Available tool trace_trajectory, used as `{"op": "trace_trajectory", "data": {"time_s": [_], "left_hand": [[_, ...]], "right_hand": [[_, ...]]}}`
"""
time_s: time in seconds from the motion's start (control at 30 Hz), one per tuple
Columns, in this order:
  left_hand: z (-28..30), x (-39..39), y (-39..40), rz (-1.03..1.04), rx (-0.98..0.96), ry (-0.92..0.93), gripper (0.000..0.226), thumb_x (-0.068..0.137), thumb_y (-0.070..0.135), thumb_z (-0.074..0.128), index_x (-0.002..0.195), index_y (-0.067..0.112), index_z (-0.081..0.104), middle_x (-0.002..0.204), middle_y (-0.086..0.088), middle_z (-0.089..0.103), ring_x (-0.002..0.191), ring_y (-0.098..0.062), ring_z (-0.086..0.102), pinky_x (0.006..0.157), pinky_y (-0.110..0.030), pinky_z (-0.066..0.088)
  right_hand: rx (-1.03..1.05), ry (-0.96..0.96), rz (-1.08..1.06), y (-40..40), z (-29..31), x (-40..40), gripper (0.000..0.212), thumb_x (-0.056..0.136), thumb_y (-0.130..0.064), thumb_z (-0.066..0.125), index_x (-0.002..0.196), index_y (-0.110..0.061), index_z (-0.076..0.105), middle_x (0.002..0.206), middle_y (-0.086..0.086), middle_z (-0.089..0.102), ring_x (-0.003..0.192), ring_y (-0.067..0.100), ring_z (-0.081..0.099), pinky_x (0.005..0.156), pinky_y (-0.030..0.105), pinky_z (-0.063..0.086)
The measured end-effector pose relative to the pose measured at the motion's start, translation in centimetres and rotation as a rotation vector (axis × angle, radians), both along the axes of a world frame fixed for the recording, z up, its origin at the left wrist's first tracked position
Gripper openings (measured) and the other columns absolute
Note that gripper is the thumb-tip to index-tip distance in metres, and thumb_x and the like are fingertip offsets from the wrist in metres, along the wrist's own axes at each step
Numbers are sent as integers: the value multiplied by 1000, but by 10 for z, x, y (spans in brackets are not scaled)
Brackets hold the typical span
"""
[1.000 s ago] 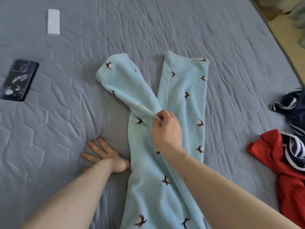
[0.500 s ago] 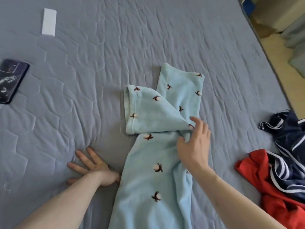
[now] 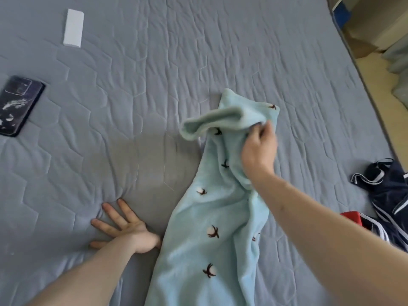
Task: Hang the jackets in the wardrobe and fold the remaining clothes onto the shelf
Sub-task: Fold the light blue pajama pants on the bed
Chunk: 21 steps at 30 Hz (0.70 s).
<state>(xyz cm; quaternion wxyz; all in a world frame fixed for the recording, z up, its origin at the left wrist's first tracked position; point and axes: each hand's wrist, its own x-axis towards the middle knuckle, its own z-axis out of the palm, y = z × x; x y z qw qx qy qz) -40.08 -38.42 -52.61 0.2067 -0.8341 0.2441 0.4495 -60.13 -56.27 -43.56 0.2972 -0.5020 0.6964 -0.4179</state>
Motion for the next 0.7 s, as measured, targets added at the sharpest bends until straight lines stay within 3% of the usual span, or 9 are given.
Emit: {"op": "trace_trajectory", "data": {"time_s": [0.13, 0.2, 0.27, 0.33, 0.43, 0.53, 0.63, 0.7], "left_hand": [[-8, 2, 2, 17, 28, -28, 143, 74, 59, 72, 143, 19, -47, 136, -18, -64, 133, -58, -43, 112, -78, 6], [-13, 5, 3, 21, 51, -19, 148, 66, 59, 72, 141, 19, -49, 132, -18, -67, 115, -59, -55, 110, -80, 5], [-16, 6, 4, 18, 63, -17, 153, 58, 59, 73, 141, 20, -50, 129, -18, -68, 100, -57, -59, 109, -80, 4], [-17, 7, 6, 22, 68, -19, 155, 56, 60, 74, 139, 20, -51, 129, -18, -69, 98, -57, -59, 108, -81, 4], [-15, 6, 7, 24, 68, -19, 161, 51, 65, 75, 133, 17, -55, 128, -19, -69, 99, -59, -57, 109, -80, 6], [-12, 5, 6, 5, 33, -15, 165, 51, 67, 78, 134, 16, -55, 127, -20, -69, 114, -60, -54, 111, -80, 6], [-12, 1, 5, -10, -6, -34, 157, 61, 61, 78, 139, 17, -51, 133, -20, -66, 131, -59, -44, 113, -78, 7], [-11, -3, 6, -3, -65, -99, 139, 79, 56, 71, 141, 18, -48, 139, -19, -61, 137, -57, -38, 115, -75, 9]], "right_hand": [[105, -44, -239, -57, 14, -37, 31, 105, -37, 39, 84, -16, 50, 77, -5, 55, 70, 12, 52, 62, 29, 38], [258, 27, -266, -71, 8, -57, 36, 104, -44, 40, 105, -13, 58, 95, -1, 64, 89, 23, 60, 72, 30, 41], [407, 94, -277, -68, -3, -71, 53, 100, -49, 48, 141, -15, 48, 130, 8, 62, 116, 32, 60, 90, 34, 45], [502, 140, -231, -48, -16, -76, 71, 95, -49, 59, 152, -16, 35, 143, 11, 54, 125, 32, 57, 97, 37, 47], [590, 139, -100, 5, -38, -72, 73, 86, -48, 71, 145, -15, 41, 133, 4, 60, 105, 23, 62, 82, 30, 45], [610, 183, -86, 62, -59, -70, 63, 81, -47, 72, 133, -17, 51, 122, 1, 62, 100, 21, 63, 84, 34, 50], [613, 150, -181, 104, -64, -74, 43, 85, -50, 69, 113, -20, 58, 98, -8, 62, 93, 20, 63, 79, 32, 45], [497, 185, -231, 127, -62, -76, 28, 90, -44, 66, 104, -20, 61, 95, -9, 62, 92, 19, 63, 80, 31, 43]]}}
